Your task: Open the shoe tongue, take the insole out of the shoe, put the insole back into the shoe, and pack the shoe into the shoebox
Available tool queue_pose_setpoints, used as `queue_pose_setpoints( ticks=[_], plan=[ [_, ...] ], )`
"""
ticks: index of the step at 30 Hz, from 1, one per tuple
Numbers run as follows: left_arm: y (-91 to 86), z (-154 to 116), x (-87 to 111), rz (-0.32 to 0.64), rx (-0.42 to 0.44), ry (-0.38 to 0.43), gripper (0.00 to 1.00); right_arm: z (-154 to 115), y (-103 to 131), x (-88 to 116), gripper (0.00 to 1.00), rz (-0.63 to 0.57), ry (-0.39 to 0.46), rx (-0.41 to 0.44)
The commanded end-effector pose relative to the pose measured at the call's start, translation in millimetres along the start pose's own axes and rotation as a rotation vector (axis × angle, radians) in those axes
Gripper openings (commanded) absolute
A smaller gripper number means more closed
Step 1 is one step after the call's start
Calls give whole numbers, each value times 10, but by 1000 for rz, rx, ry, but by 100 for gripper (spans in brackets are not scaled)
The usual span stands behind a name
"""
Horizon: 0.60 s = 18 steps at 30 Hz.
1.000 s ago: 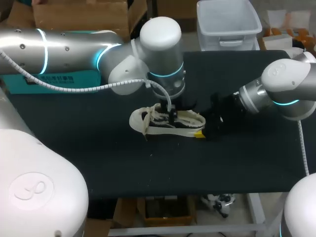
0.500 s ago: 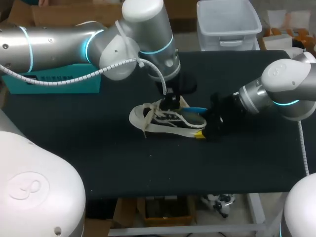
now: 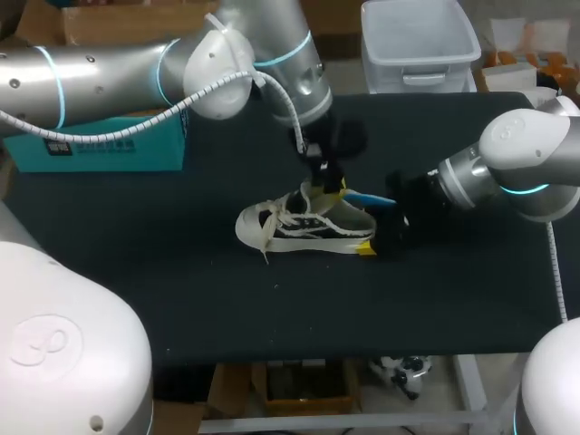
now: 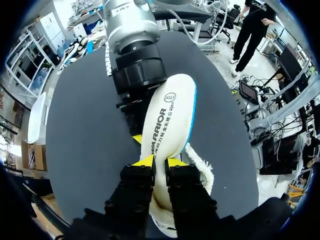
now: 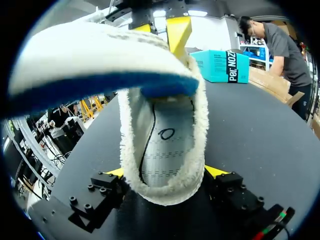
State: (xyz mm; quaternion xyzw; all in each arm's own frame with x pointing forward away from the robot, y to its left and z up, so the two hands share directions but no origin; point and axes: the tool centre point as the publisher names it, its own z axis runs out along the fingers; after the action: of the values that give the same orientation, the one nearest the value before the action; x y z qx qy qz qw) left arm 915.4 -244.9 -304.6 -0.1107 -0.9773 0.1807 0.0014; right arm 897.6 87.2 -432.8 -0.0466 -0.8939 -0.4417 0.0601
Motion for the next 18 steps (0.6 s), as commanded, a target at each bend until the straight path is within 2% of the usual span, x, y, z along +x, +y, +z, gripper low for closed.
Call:
queue_pose_setpoints(
  ticks=[1,15,18],
  plan=[
    [-42,-148,68,16,31,4,0,76,-63,16,0,0,2,-1],
    [-184,-606,318,107,198,31,0,76,-63,16,0,0,2,-1],
    [-253,-724,384,133,232,26,0,-10,-54,39,0,2,-11,16]
  ],
)
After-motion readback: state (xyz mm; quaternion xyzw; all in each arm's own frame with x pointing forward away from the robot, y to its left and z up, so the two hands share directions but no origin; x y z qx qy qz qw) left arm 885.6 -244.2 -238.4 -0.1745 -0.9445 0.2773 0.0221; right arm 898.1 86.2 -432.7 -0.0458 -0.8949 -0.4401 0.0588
